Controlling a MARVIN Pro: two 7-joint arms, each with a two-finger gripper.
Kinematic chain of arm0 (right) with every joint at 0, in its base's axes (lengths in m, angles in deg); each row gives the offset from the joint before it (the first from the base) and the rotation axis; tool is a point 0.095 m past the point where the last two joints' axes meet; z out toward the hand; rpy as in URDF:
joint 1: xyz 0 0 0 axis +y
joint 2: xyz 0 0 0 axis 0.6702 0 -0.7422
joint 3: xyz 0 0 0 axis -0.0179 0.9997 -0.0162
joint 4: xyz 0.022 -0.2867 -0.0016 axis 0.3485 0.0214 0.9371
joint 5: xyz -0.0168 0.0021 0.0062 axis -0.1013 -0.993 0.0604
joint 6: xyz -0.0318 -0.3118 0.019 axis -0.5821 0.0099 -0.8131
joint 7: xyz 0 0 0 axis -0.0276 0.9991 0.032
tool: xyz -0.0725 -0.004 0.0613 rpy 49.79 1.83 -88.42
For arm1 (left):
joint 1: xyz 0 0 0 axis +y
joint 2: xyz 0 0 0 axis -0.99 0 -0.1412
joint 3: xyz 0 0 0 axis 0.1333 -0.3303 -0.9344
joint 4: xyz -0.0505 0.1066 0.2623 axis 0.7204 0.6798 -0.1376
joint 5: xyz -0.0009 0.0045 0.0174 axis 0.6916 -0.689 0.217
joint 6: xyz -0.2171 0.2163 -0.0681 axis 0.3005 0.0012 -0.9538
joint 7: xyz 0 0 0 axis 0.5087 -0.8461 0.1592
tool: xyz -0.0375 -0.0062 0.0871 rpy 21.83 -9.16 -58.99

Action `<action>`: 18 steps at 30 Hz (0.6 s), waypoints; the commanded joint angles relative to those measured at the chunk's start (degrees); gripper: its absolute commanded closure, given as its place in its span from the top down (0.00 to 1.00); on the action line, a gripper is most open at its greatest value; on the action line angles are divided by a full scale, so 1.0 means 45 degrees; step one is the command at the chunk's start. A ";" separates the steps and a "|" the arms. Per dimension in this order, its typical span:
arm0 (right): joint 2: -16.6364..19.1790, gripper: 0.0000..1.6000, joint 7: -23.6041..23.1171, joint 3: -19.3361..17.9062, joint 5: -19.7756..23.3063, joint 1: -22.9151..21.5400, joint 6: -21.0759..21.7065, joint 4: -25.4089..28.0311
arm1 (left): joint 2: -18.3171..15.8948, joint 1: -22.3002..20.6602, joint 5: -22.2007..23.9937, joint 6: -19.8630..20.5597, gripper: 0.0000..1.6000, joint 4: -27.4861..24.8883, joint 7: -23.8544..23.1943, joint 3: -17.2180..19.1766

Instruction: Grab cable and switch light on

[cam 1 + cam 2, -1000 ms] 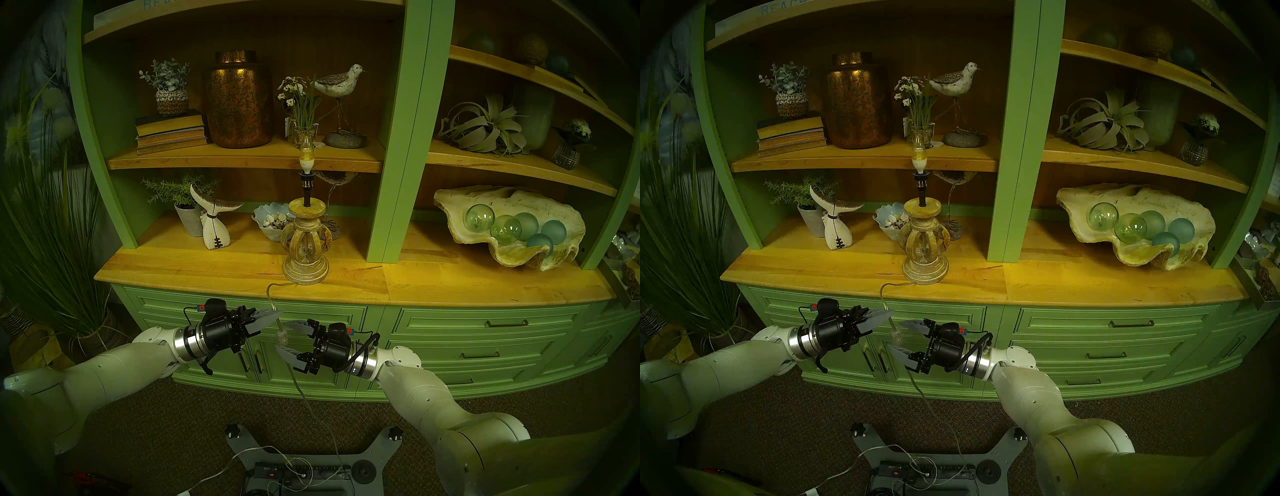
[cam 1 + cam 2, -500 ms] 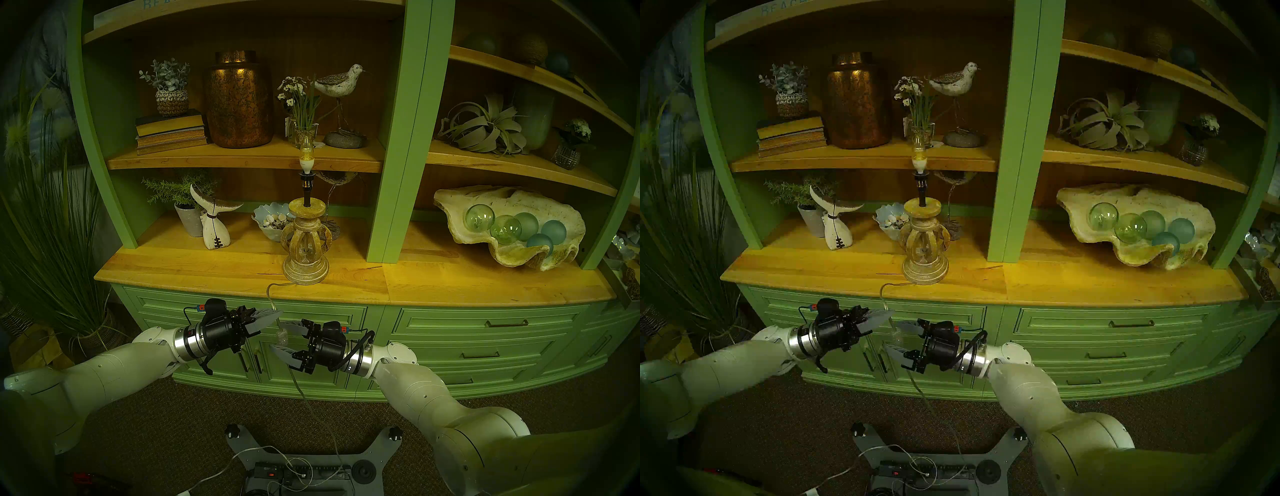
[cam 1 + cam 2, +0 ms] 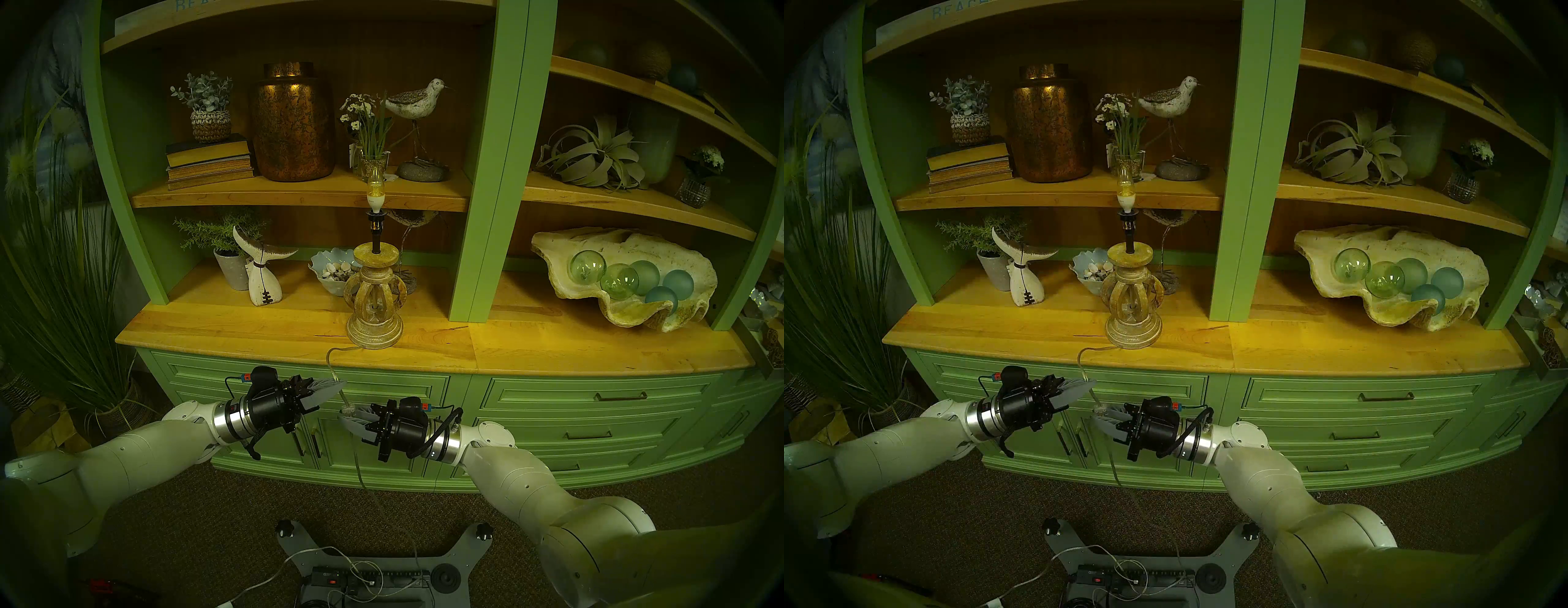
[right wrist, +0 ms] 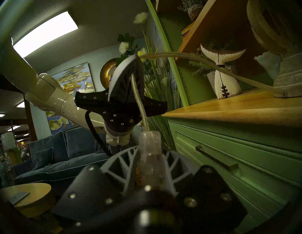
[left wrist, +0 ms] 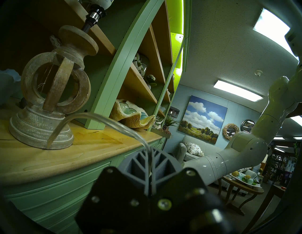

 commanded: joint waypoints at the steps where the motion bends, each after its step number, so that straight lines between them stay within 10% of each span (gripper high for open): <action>1: 0.0080 0.16 -0.0782 0.0265 0.0523 -0.0244 -0.0108 0.0291 | 0.0021 -0.0309 0.0132 0.0028 0.00 -0.0172 -0.0089 0.0218; 4: 0.0143 0.00 -0.0782 0.0363 0.0799 -0.0130 -0.0180 0.0522 | 0.0022 -0.0308 0.0129 0.0028 0.00 -0.0172 -0.0087 0.0220; 13: 0.0295 0.03 -0.0782 0.0912 0.1257 -0.0066 -0.0193 0.0715 | 0.0022 -0.0305 0.0128 0.0029 0.00 -0.0173 -0.0087 0.0226; 14: 0.0306 0.67 -0.0782 0.0905 0.1361 -0.0014 -0.0224 0.0721 | 0.0022 -0.0305 0.0129 0.0030 0.00 -0.0173 -0.0089 0.0227; 15: 0.0354 1.00 -0.0782 0.0970 0.1426 0.0024 -0.0236 0.0768 | 0.0022 -0.0305 0.0129 0.0031 0.00 -0.0173 -0.0090 0.0227; 18: 0.0576 1.00 -0.0782 0.1052 0.1663 0.0258 -0.0314 0.1034 | 0.0022 -0.0305 0.0130 0.0032 0.00 -0.0173 -0.0092 0.0228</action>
